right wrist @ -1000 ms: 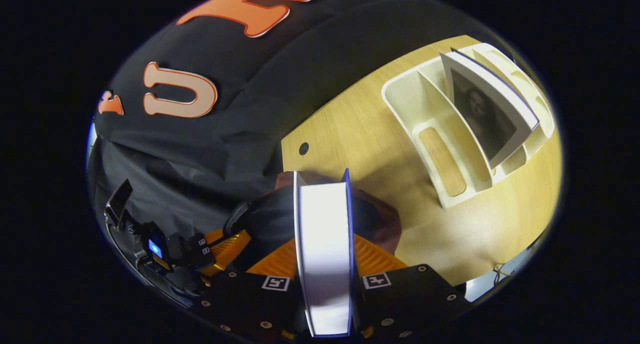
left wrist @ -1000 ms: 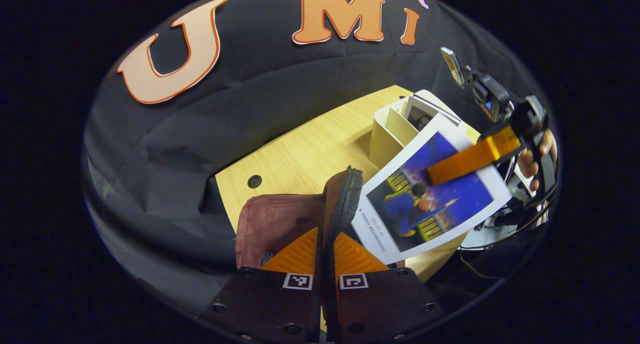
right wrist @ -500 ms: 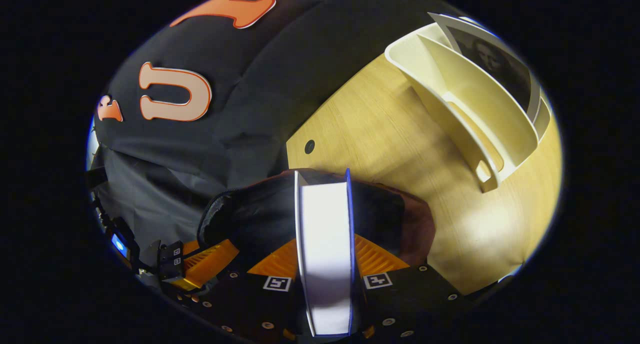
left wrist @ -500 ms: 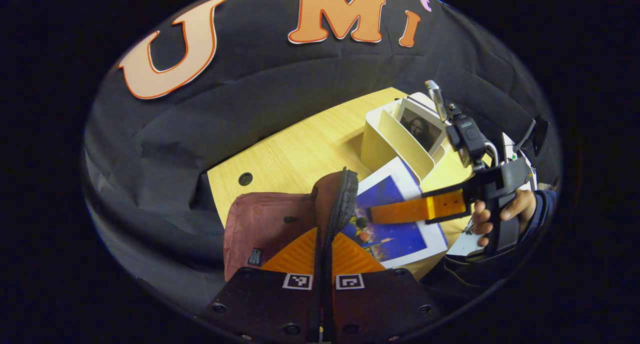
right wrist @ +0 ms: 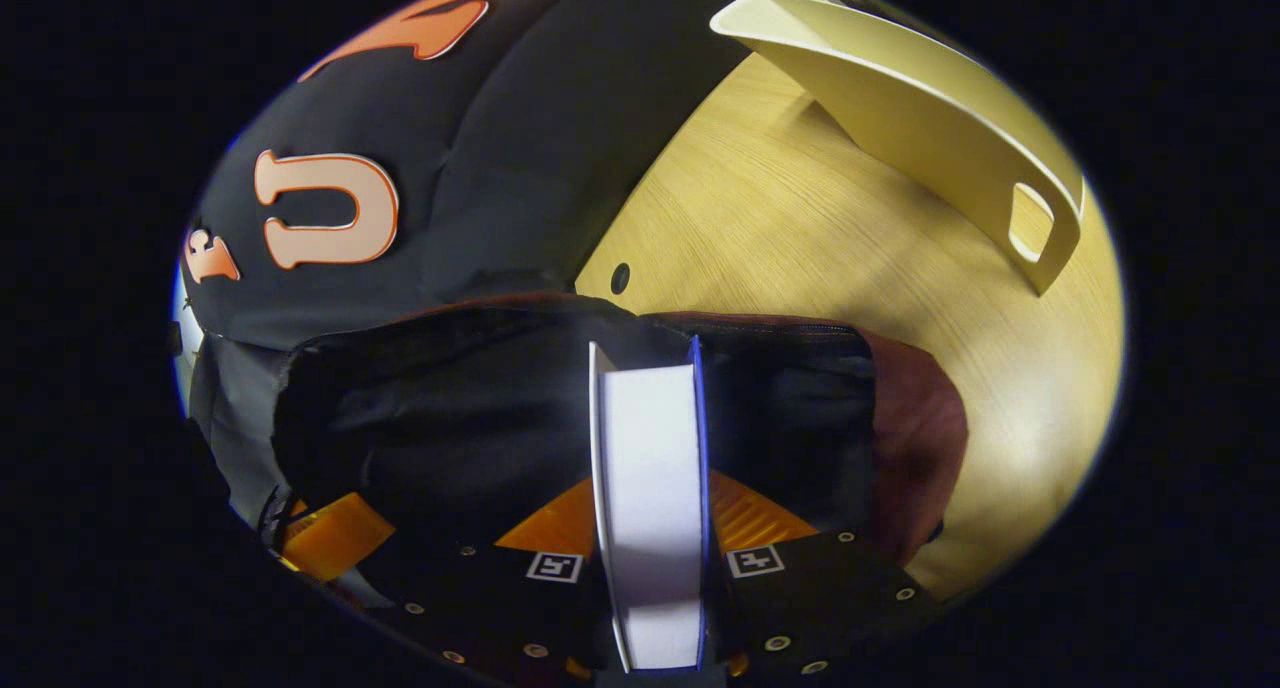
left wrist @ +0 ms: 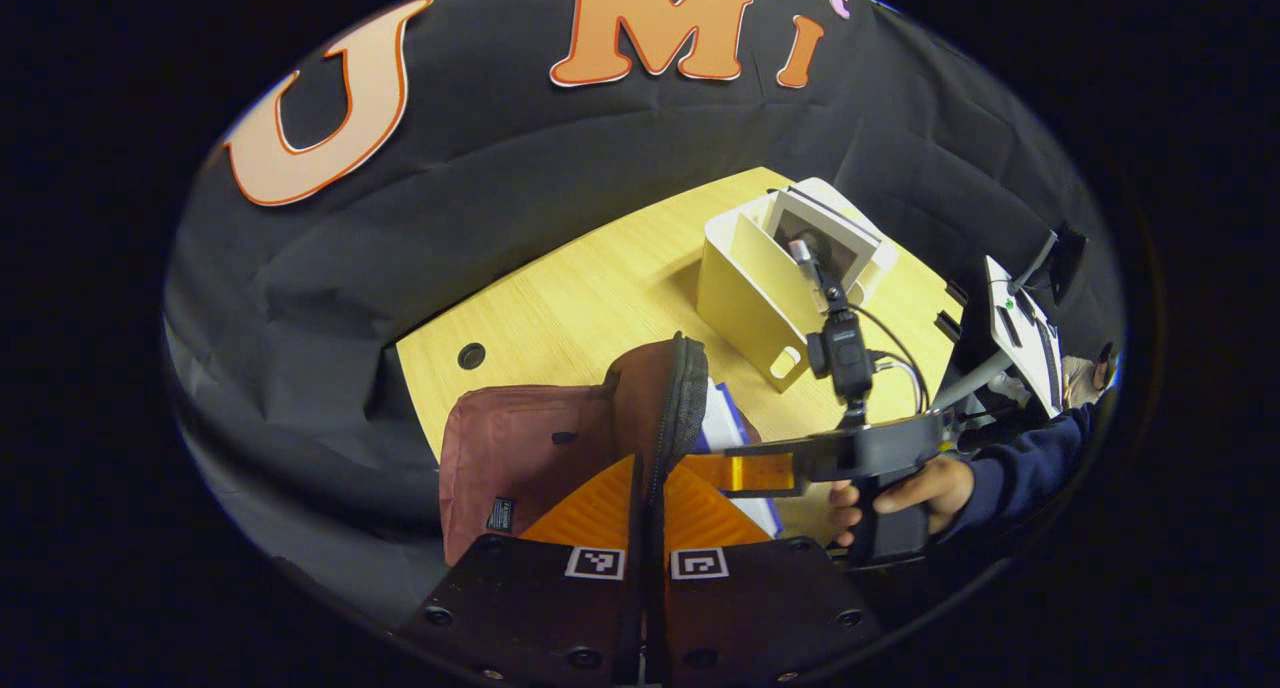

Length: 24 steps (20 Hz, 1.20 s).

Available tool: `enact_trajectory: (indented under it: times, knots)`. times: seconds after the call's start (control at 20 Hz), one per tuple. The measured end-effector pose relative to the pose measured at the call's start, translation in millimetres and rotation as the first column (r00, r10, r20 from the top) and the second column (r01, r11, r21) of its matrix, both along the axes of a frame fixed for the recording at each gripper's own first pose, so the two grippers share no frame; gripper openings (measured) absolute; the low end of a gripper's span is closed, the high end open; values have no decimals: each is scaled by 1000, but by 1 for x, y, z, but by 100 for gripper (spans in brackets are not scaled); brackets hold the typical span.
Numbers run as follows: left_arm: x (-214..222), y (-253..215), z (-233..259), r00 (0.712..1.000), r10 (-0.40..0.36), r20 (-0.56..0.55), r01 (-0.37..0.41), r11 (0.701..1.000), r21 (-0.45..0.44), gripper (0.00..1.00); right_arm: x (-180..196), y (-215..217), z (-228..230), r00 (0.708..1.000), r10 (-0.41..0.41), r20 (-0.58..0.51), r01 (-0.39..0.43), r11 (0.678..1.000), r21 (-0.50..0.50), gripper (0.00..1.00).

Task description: Open the schoolbag, grab two books from the bookshelf and put them into the schoolbag.

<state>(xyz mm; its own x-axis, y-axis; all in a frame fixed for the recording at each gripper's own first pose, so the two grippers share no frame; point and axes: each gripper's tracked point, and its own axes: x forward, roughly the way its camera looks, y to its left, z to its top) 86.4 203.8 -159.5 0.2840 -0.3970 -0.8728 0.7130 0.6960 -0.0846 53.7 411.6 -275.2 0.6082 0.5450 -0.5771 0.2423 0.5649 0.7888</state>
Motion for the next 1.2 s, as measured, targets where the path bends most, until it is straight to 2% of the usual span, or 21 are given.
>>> enact_trajectory:
  times: [0.2,0.25,0.3,0.4,0.55,0.6,0.7,0.95,1.2]
  knots:
    - [-2,-5,3,1000,0,-5,0,1000,-23,3,11,14,-16,999,-29,29,29,999,-22,38]
    - [-3,-6,1,1000,-7,-8,6,1000,-22,3,12,20,-20,1000,-12,24,13,1000,-22,27]
    - [-4,-6,0,1000,-8,-9,8,1000,-21,3,13,24,-20,1000,-16,24,16,1000,-12,39]
    - [-2,-2,-3,1000,-1,-10,1,1000,-15,3,15,23,-22,1000,-23,18,23,999,-42,42]
    - [6,2,-8,1000,12,1,-12,1000,-11,3,14,1,-15,999,-30,27,33,993,-114,54]
    - [5,1,-10,1000,13,1,-13,1000,-12,3,15,-6,-10,999,-37,33,41,991,-130,84]
    - [1,-3,-15,1000,2,-3,-2,1000,-15,3,17,-25,3,996,-54,69,65,983,-172,96]
    - [-2,-15,-23,1000,-13,8,13,1000,-14,3,19,-78,25,989,-49,138,90,947,-307,97]
    - [-2,-17,-30,999,32,7,-32,999,-1,3,12,-128,55,985,18,173,55,911,-408,97]
